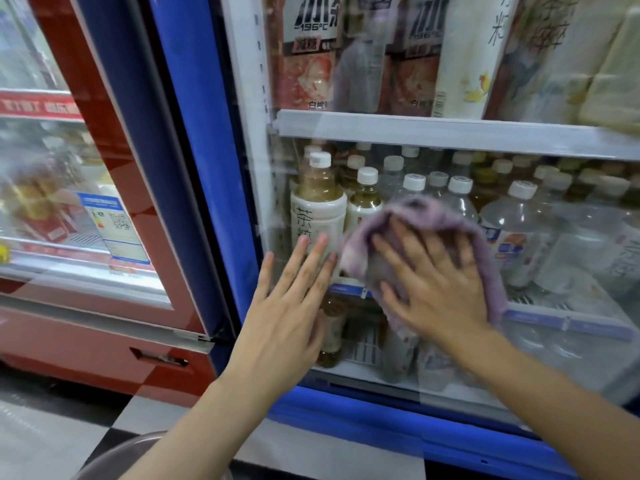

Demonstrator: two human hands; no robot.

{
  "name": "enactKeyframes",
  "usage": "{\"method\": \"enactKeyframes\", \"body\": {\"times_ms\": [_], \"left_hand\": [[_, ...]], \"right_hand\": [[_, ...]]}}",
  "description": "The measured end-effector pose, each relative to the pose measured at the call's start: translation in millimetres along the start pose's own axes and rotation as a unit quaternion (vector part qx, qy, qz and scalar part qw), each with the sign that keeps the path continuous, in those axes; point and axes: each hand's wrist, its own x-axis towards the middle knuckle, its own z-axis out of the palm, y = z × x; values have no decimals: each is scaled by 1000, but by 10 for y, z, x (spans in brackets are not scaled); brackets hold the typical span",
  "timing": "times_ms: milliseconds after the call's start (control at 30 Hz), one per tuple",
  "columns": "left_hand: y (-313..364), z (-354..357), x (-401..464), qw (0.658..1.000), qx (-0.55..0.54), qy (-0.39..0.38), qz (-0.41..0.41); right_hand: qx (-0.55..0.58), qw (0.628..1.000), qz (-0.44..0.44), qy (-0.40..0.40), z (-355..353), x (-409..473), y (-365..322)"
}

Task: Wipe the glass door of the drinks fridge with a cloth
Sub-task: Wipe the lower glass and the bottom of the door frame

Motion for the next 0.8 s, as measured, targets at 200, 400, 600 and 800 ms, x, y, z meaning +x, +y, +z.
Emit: {"method": "enactKeyframes", "body": {"times_ms": [200,400,600,800], "left_hand": [[-297,-92,-114,997,-8,-1,-72],[-432,-12,-137,997,6,-5,-82],[-513,-28,-200,997,-24,31,-68],[-699,-95,-286,990,-44,74,-107]], "right_hand": [[-16,999,35,32,18,156,-184],[-25,982,-149,-110,397,-680,-545],[6,990,-105,-90,225,-212,-459],[32,999,31,5,53,565,-621]]}}
